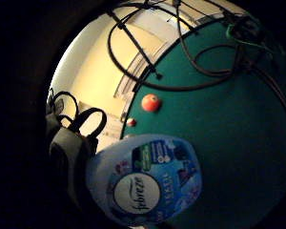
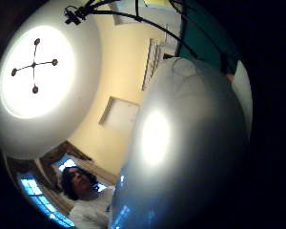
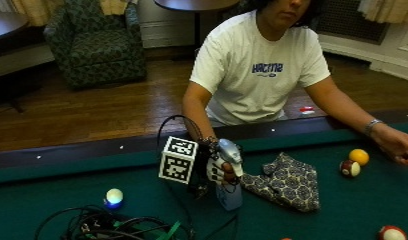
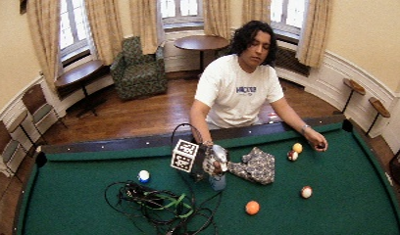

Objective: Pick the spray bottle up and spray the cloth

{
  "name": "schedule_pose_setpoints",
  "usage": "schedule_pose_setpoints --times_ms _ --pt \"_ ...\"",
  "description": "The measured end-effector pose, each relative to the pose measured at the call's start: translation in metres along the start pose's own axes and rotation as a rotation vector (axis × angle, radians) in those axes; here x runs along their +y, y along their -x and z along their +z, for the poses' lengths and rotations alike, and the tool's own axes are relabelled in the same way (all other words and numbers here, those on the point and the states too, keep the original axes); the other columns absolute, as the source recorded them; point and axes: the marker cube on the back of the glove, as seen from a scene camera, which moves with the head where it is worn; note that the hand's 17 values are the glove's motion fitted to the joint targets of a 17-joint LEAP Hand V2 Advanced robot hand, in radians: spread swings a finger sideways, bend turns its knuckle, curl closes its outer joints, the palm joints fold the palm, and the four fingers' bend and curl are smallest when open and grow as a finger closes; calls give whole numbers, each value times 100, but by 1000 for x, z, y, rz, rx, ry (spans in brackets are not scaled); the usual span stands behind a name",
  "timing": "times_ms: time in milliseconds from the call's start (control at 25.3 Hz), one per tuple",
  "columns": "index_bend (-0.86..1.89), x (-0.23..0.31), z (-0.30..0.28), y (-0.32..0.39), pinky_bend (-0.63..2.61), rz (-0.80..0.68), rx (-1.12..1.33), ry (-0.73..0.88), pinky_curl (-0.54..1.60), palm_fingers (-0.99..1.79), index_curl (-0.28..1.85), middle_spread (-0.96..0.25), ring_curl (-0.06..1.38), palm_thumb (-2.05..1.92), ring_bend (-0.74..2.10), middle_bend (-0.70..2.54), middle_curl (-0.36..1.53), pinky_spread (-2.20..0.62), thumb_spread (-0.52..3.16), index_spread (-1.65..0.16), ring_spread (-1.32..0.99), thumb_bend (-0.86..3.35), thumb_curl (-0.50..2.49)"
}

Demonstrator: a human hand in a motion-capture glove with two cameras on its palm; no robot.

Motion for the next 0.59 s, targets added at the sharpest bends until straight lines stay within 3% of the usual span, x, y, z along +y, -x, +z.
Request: schedule_pose_setpoints --times_ms 356,593 --pt "40 14 -20 94 47 -122 0 227 42 143 54 -21 51 95 74 60 57 -31 32 -27 -22 -2 68" --pt "41 9 -36 158 49 -160 -10 269 43 142 55 -21 52 95 76 62 58 -31 27 -27 -22 -2 70"
